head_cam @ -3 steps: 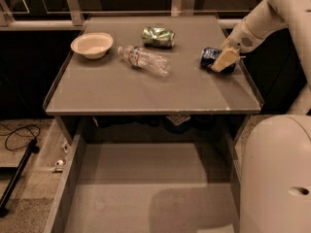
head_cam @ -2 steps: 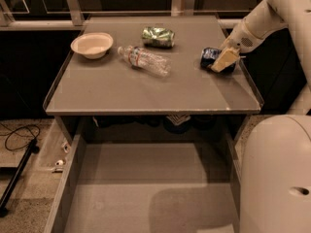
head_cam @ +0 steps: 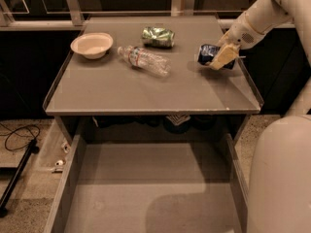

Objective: Place pepsi can into top drawer

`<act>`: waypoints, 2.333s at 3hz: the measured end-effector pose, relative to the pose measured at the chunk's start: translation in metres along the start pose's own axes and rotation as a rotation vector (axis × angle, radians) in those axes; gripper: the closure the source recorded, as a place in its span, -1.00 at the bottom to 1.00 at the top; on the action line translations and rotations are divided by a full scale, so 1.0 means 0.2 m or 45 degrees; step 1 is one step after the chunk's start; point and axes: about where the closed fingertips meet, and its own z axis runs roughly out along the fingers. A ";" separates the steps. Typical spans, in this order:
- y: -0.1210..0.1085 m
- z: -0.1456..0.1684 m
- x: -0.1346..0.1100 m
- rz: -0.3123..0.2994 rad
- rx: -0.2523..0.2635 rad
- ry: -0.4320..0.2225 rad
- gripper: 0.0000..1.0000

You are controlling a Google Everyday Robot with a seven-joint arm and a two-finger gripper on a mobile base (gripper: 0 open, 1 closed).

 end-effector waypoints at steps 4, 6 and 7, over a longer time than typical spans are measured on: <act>0.58 -0.39 0.10 -0.062 0.082 0.061 1.00; 0.92 -0.31 0.25 0.013 0.093 0.089 1.00; 1.07 -0.27 0.20 0.022 0.103 0.011 1.00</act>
Offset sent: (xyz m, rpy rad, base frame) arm -0.1215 -0.0080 0.0611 -0.0755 -0.0650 0.0439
